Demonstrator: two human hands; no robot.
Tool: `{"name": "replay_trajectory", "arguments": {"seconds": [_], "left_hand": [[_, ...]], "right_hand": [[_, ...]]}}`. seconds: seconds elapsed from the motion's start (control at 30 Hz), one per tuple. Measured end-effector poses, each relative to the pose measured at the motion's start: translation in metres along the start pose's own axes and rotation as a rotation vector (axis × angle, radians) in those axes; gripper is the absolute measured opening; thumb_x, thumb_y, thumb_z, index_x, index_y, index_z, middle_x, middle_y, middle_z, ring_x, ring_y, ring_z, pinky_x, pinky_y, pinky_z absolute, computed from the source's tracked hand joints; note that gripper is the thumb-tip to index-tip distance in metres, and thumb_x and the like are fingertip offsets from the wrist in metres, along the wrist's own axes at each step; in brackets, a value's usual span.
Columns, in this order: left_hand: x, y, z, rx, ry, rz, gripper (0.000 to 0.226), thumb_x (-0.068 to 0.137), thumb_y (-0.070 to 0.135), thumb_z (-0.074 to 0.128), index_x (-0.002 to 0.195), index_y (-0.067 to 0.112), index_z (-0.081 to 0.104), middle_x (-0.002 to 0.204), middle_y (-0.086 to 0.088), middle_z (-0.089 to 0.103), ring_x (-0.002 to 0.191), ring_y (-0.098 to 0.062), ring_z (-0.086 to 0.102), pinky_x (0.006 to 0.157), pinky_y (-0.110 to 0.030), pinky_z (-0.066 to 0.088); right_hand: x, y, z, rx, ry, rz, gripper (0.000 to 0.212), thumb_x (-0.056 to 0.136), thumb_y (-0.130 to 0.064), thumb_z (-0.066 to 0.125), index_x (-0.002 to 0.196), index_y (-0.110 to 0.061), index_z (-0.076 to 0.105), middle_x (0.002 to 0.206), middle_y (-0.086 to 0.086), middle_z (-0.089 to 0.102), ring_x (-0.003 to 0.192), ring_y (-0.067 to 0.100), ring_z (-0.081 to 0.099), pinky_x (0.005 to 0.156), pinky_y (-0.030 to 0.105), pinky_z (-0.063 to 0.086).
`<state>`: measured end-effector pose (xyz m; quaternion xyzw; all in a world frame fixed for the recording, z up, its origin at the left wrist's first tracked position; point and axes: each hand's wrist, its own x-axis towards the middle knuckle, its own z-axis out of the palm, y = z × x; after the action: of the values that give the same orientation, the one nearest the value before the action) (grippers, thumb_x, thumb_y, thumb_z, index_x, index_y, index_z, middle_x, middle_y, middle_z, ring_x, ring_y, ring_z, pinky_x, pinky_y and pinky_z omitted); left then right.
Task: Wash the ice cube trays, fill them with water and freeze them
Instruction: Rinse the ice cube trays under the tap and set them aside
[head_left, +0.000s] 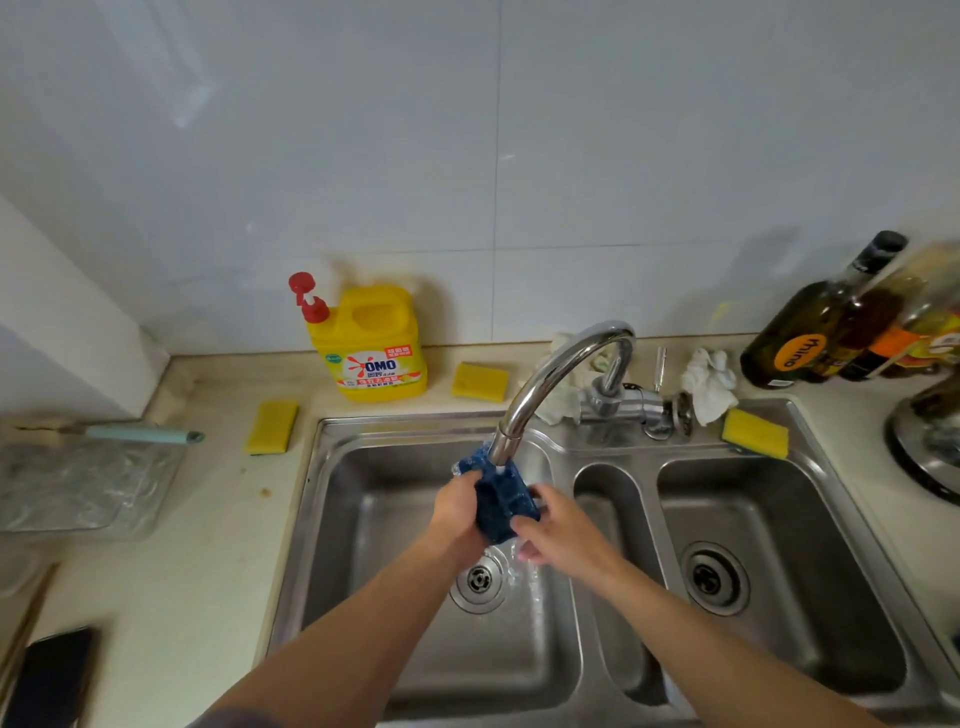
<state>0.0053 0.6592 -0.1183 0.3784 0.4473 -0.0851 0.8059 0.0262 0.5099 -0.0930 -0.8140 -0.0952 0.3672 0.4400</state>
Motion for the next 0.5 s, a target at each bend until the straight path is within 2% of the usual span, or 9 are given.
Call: {"name": "replay_trajectory", "arguments": {"seconds": [0.07,0.1,0.13,0.2,0.27,0.33,0.4,0.5], "left_hand": [[0.002,0.001,-0.001,0.002,-0.013,0.013,0.023,0.098,0.012,0.048,0.113,0.003,0.063,0.109,-0.025,0.072,0.099,-0.04,0.069,0.087,-0.055,0.057],[0.005,0.001,-0.003,0.031,-0.009,0.033,0.021,0.097,0.01,0.05,0.112,0.003,0.063,0.109,-0.025,0.07,0.101,-0.04,0.067,0.092,-0.054,0.056],[0.007,0.002,-0.004,0.076,0.007,0.054,0.02,0.095,0.008,0.052,0.11,0.003,0.064,0.105,-0.024,0.07,0.098,-0.038,0.066,0.089,-0.05,0.056],[0.007,0.005,-0.006,0.162,0.053,0.092,0.02,0.093,0.001,0.049,0.105,0.003,0.065,0.093,-0.019,0.069,0.083,-0.03,0.063,0.069,-0.039,0.053],[0.007,0.01,-0.006,0.219,0.052,0.098,0.026,0.091,-0.007,0.044,0.105,0.002,0.063,0.09,-0.019,0.066,0.075,-0.027,0.063,0.058,-0.035,0.053],[0.006,0.013,-0.005,0.317,-0.014,0.097,0.027,0.091,-0.009,0.043,0.108,0.0,0.063,0.096,-0.022,0.068,0.077,-0.029,0.068,0.06,-0.033,0.058],[0.003,0.014,-0.002,0.441,-0.058,0.106,0.027,0.092,-0.007,0.044,0.111,-0.001,0.063,0.098,-0.024,0.068,0.078,-0.029,0.07,0.064,-0.032,0.059],[0.0,0.016,0.004,0.521,-0.017,0.13,0.026,0.092,-0.008,0.042,0.107,0.0,0.062,0.093,-0.02,0.069,0.069,-0.024,0.07,0.056,-0.027,0.056]], "right_hand": [[0.002,0.0,-0.002,0.033,0.015,0.016,0.031,0.097,-0.015,0.062,0.127,-0.018,0.054,0.104,0.006,0.071,0.083,0.023,0.076,0.083,0.045,0.063],[0.002,0.0,-0.003,0.041,0.025,0.013,0.027,0.098,-0.013,0.061,0.123,-0.018,0.057,0.103,0.007,0.072,0.081,0.023,0.076,0.081,0.044,0.063],[0.003,0.001,-0.006,0.051,0.034,0.006,0.023,0.098,-0.011,0.06,0.119,-0.019,0.059,0.101,0.007,0.072,0.08,0.022,0.076,0.08,0.042,0.064],[0.004,0.003,-0.013,0.075,0.049,-0.014,0.018,0.099,-0.01,0.056,0.112,-0.02,0.063,0.098,0.009,0.073,0.08,0.022,0.075,0.077,0.037,0.064],[0.003,0.006,-0.02,0.105,0.079,-0.017,0.018,0.1,-0.01,0.052,0.107,-0.018,0.067,0.095,0.01,0.074,0.082,0.025,0.074,0.073,0.035,0.064],[0.003,0.008,-0.027,0.158,0.098,0.003,0.022,0.101,-0.01,0.049,0.106,-0.017,0.069,0.095,0.01,0.075,0.084,0.026,0.075,0.073,0.037,0.065],[0.005,0.01,-0.034,0.217,0.097,0.016,0.025,0.102,-0.009,0.047,0.109,-0.017,0.069,0.099,0.009,0.075,0.083,0.02,0.076,0.069,0.035,0.064],[0.009,0.009,-0.038,0.278,0.069,0.019,0.02,0.102,-0.014,0.052,0.111,-0.024,0.067,0.107,0.008,0.074,0.086,0.016,0.076,0.066,0.029,0.062]]}}
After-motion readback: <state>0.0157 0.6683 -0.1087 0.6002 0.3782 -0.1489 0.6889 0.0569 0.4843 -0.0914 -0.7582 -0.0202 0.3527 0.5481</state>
